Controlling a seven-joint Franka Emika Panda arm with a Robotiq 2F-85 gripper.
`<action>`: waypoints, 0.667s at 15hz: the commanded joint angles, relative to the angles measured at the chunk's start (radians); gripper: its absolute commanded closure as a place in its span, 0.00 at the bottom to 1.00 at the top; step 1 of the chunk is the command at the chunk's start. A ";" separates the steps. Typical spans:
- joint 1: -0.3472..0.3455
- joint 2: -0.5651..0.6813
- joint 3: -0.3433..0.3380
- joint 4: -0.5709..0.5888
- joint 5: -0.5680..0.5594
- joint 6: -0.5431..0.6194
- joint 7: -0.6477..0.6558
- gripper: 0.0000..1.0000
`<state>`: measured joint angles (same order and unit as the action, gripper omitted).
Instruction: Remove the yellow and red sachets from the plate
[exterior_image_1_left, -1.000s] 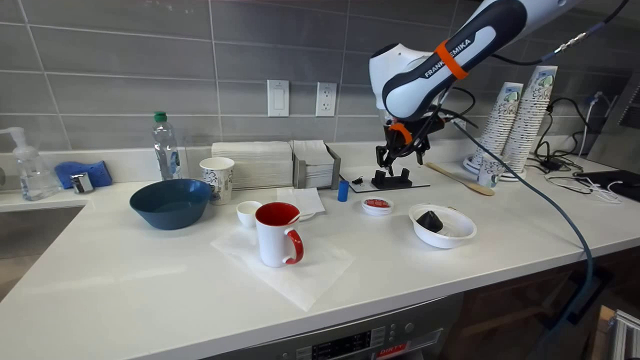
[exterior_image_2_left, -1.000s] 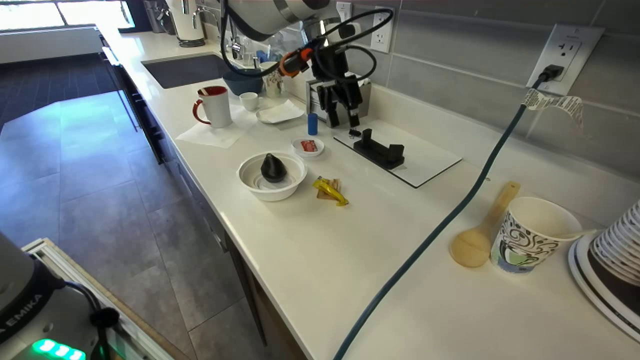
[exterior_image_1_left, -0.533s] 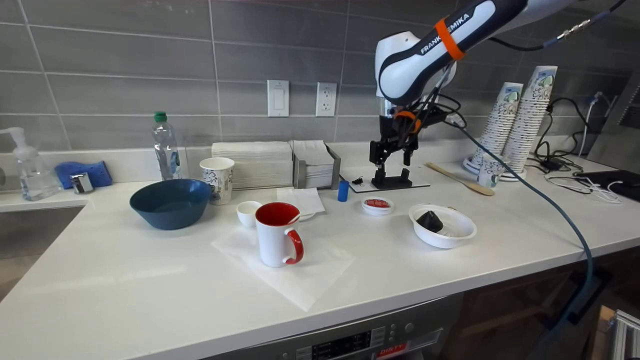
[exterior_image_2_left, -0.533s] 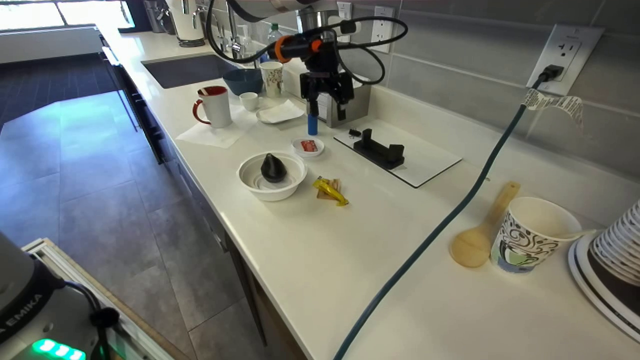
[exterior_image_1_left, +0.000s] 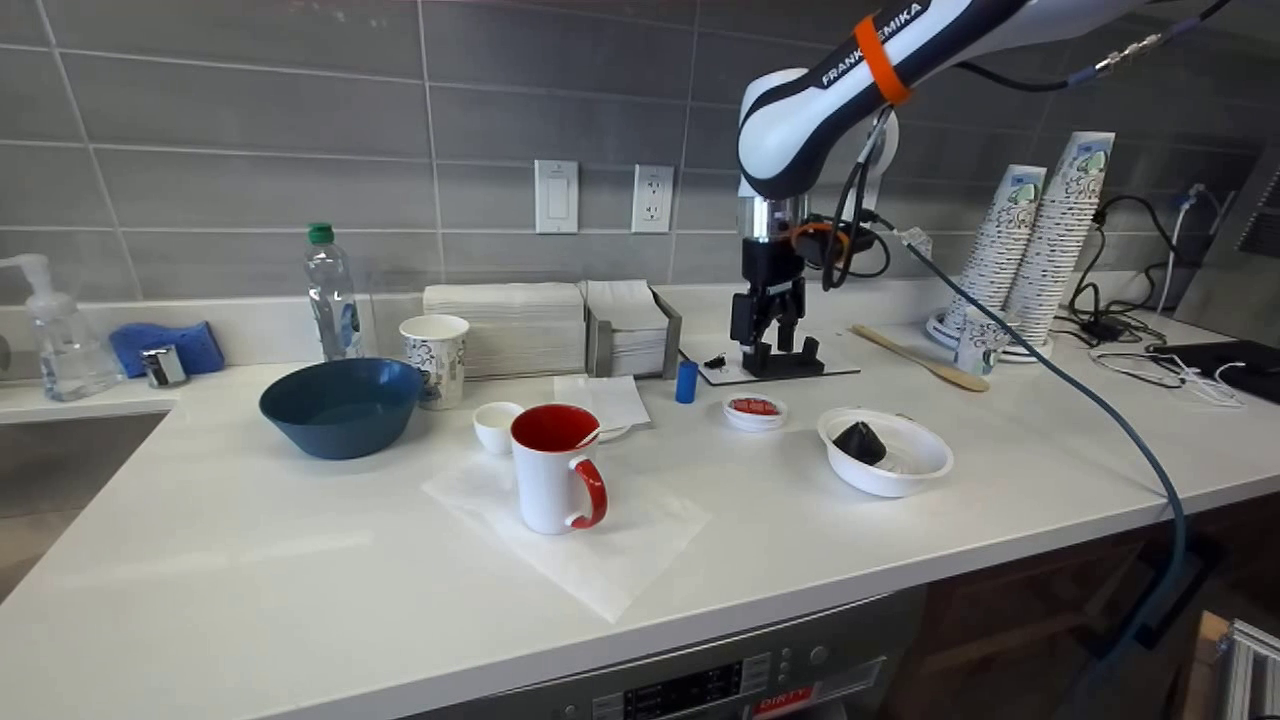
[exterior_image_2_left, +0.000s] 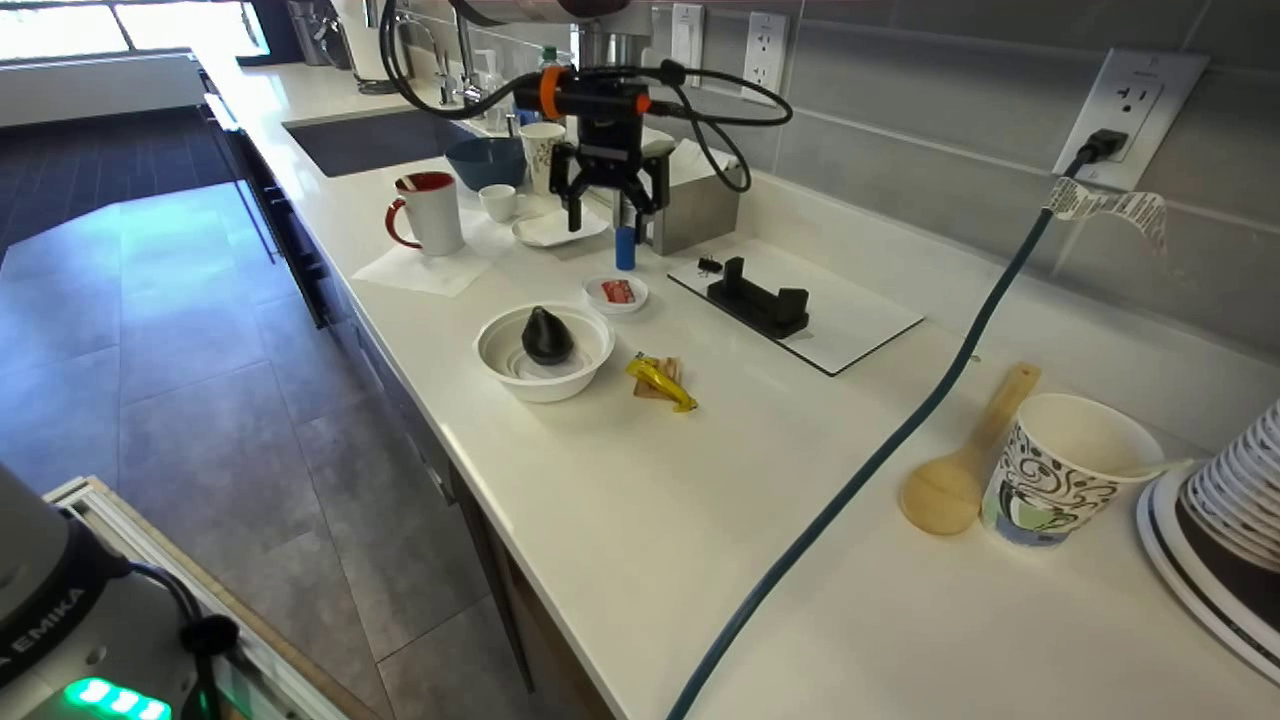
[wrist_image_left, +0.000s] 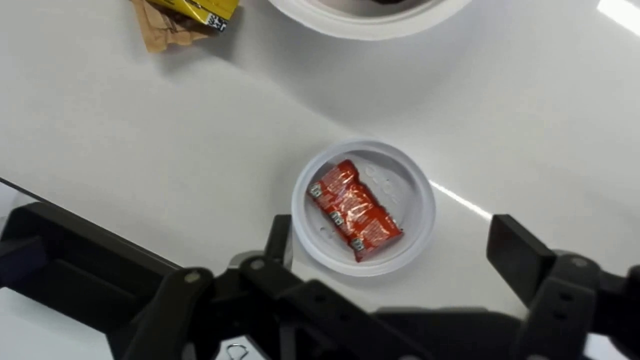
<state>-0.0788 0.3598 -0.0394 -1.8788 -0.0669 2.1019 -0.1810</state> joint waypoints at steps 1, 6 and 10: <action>-0.027 0.016 0.032 0.030 0.024 -0.084 -0.193 0.00; -0.042 0.016 0.038 0.018 -0.023 -0.092 -0.456 0.00; -0.036 0.012 0.025 0.007 -0.005 -0.058 -0.417 0.00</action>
<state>-0.1049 0.3713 -0.0252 -1.8735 -0.0673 2.0466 -0.6010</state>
